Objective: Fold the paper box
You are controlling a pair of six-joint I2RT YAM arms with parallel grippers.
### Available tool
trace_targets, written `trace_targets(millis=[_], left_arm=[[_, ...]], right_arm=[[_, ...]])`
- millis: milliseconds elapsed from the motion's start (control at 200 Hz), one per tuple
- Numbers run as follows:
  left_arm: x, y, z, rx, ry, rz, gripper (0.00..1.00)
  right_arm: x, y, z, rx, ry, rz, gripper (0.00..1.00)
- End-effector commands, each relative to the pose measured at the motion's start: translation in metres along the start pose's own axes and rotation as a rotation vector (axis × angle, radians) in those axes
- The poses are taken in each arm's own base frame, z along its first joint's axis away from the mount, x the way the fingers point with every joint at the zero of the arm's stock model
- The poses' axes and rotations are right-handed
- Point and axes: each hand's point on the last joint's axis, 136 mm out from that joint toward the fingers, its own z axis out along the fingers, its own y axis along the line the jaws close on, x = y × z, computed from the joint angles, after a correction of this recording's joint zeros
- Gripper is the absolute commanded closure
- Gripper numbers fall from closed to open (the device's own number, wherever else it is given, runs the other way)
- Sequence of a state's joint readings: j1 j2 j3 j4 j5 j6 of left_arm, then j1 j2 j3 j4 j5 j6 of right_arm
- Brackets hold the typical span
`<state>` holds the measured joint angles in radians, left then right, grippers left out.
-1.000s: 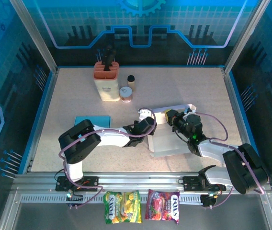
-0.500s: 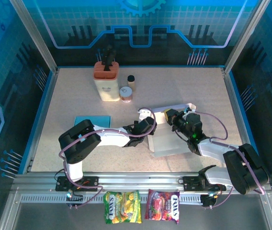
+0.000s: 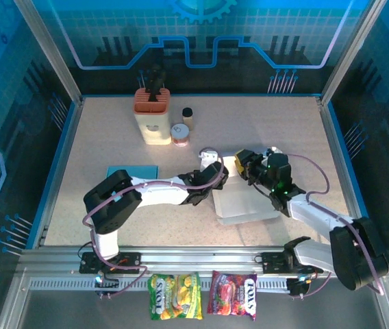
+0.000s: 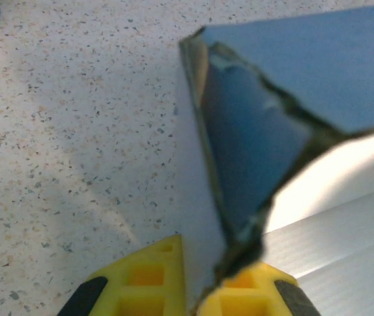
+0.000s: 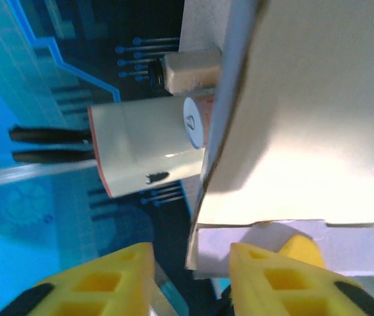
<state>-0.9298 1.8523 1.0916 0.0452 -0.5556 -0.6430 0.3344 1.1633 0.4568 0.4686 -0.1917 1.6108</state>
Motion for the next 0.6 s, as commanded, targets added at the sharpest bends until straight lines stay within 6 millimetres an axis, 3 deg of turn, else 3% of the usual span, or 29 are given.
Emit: trace_targets(millis=[0, 120, 195, 415, 595], left_arm=[[-0.006, 0.010, -0.011, -0.030, 0.081, -0.066, 1.00], [-0.008, 0.016, -0.015, -0.066, 0.157, -0.089, 1.00], [-0.010, 0.020, -0.018, -0.092, 0.226, -0.114, 1.00], [-0.003, 0.033, -0.032, -0.157, 0.376, -0.150, 1.00], [0.004, 0.039, -0.035, -0.158, 0.438, -0.174, 1.00]], right_arm=[[-0.008, 0.005, -0.012, 0.074, 0.001, -0.005, 0.48], [-0.020, 0.016, -0.027, 0.124, -0.023, 0.007, 0.36], [-0.029, 0.023, -0.039, 0.155, -0.034, 0.004, 0.34], [-0.054, 0.031, -0.069, 0.203, -0.061, -0.025, 0.34], [-0.057, 0.031, -0.076, 0.229, -0.055, -0.051, 0.37]])
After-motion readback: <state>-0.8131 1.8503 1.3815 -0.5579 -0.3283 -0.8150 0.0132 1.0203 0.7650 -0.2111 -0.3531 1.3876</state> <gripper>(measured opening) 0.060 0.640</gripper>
